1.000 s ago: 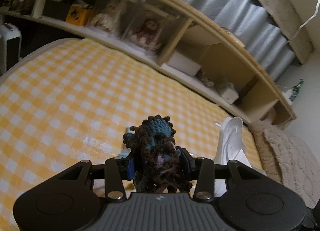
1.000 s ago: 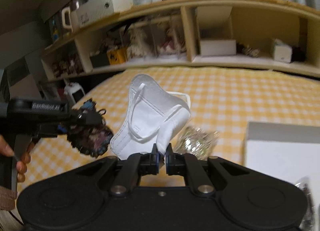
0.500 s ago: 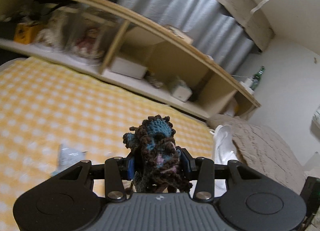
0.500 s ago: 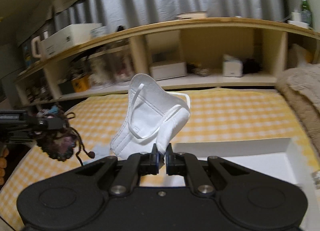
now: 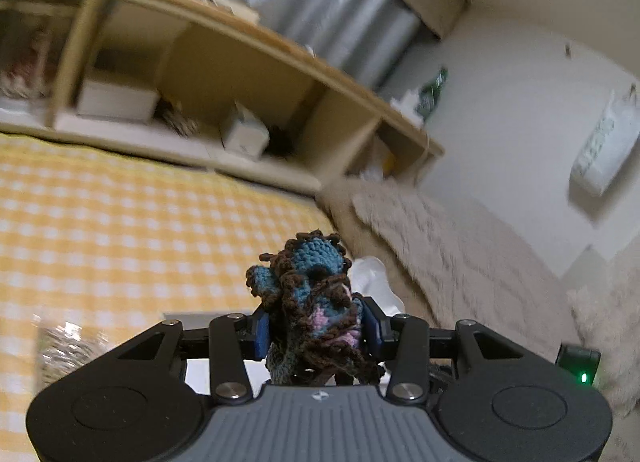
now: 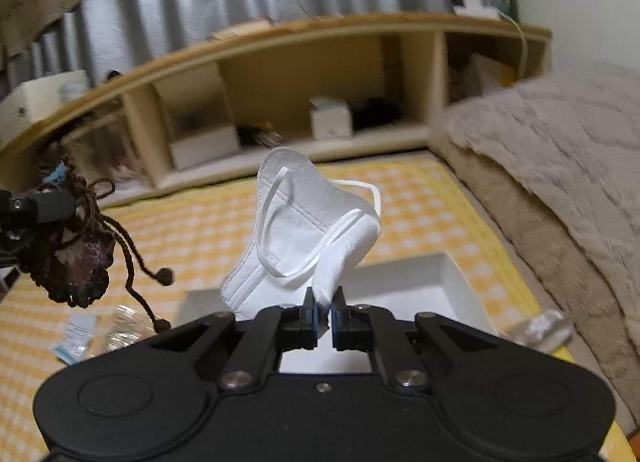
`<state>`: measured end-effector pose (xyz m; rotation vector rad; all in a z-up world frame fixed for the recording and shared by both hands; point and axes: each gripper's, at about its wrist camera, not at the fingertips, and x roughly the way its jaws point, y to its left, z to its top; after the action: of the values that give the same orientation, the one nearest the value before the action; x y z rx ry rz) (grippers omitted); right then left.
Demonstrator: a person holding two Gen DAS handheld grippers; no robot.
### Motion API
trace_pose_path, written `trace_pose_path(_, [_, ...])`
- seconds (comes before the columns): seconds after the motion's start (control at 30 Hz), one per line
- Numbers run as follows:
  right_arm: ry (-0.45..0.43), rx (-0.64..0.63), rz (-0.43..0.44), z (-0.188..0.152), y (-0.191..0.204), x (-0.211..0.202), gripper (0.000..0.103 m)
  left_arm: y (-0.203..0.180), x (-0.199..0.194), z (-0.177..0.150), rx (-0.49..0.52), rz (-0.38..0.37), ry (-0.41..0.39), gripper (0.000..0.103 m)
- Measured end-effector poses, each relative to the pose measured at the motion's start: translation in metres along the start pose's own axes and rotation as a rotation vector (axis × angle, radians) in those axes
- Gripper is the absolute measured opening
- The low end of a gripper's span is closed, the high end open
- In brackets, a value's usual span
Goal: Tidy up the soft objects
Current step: 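Lift and carry the toy in the left tool and mask in the right tool over the box, then release the toy from the left tool while the right tool releases the mask into the box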
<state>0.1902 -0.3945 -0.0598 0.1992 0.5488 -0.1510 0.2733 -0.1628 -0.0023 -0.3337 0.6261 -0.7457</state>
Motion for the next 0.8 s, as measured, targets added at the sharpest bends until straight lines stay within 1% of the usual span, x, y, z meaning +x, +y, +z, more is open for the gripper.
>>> trace_pose_path(0.13, [0.066, 0.007, -0.022, -0.009, -0.015, 0.022, 0.006, 0.004, 0.039, -0.015, 0.028, 0.016, 0.085, 0.046])
trace_pose_path(0.3, [0.148, -0.025, 0.004, -0.018, -0.016, 0.045, 0.006, 0.025, 0.076, -0.029, 0.054, 0.086, 0.165, 0.046])
trace_pose_path(0.4, [0.188, -0.039, 0.02, -0.023, -0.016, 0.056, 0.006, 0.04, 0.09, -0.037, 0.059, 0.116, 0.203, 0.046])
trace_pose_path(0.43, [0.2, -0.048, 0.017, -0.023, -0.015, 0.059, 0.006, 0.044, 0.094, -0.039, 0.06, 0.123, 0.212, 0.047])
trace_pose_path(0.5, [0.227, -0.064, -0.006, -0.026, -0.014, 0.066, 0.01, 0.05, 0.101, -0.043, 0.068, 0.142, 0.226, 0.053])
trace_pose_path(0.53, [0.236, -0.073, -0.031, -0.028, -0.015, 0.069, 0.025, 0.053, 0.104, -0.044, 0.072, 0.155, 0.23, 0.055])
trace_pose_path(0.57, [0.24, -0.083, -0.065, -0.029, -0.017, 0.072, 0.049, 0.054, 0.106, -0.045, 0.077, 0.167, 0.238, 0.06])
trace_pose_path(0.6, [0.242, -0.097, -0.098, -0.03, -0.017, 0.074, 0.058, 0.056, 0.107, -0.046, 0.082, 0.178, 0.243, 0.065])
trace_pose_path(0.63, [0.24, -0.11, -0.122, -0.032, -0.017, 0.074, 0.061, 0.057, 0.107, -0.045, 0.088, 0.187, 0.243, 0.067])
trace_pose_path(0.7, [0.237, -0.104, -0.128, -0.032, -0.018, 0.072, 0.062, 0.058, 0.106, -0.046, 0.106, 0.205, 0.236, 0.081])
trace_pose_path(0.73, [0.231, -0.095, -0.124, -0.031, -0.019, 0.07, 0.063, 0.057, 0.105, -0.045, 0.113, 0.21, 0.231, 0.083])
trace_pose_path(0.8, [0.221, -0.089, -0.127, -0.031, -0.019, 0.069, 0.065, 0.057, 0.1, -0.044, 0.12, 0.206, 0.213, 0.083])
